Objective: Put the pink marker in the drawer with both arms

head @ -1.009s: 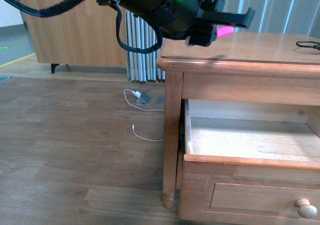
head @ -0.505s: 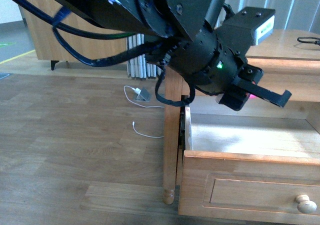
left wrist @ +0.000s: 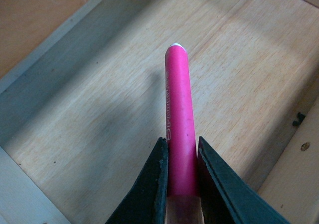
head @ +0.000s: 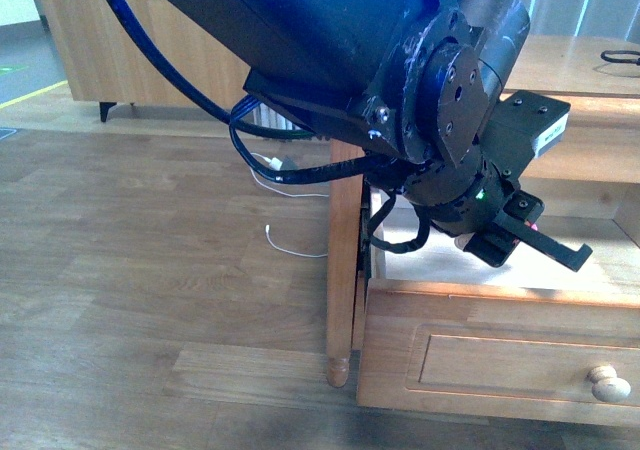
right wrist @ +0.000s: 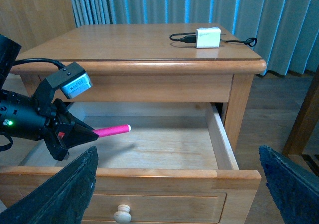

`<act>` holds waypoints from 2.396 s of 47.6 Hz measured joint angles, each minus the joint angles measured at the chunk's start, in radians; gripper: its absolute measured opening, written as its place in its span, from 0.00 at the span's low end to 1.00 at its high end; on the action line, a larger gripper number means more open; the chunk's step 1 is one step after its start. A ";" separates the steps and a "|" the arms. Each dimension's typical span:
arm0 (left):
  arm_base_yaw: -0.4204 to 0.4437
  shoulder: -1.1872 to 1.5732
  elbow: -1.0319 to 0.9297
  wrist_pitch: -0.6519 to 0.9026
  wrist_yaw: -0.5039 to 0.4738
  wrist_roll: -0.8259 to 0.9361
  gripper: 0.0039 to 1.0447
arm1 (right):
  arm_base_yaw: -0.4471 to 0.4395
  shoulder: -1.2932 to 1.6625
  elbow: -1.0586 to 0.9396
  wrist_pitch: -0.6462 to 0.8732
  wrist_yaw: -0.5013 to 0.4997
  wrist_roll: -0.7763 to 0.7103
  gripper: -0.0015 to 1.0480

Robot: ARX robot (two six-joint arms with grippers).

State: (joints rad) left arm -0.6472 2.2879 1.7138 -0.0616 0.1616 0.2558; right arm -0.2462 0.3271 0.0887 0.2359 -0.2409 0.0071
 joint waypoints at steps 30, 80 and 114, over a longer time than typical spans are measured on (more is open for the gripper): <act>0.079 -0.240 -0.305 0.233 -0.101 -0.058 0.96 | 0.000 0.000 0.000 0.000 0.000 0.000 0.92; 0.734 -2.000 -1.519 -0.032 -0.236 -0.365 0.94 | 0.000 0.000 0.000 0.000 0.000 0.000 0.92; 0.651 -2.233 -1.653 0.050 -0.161 -0.266 0.16 | 0.000 0.000 0.000 0.000 0.000 0.000 0.92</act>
State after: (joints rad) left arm 0.0036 0.0547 0.0612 -0.0120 0.0002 -0.0105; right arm -0.2462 0.3271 0.0887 0.2359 -0.2405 0.0067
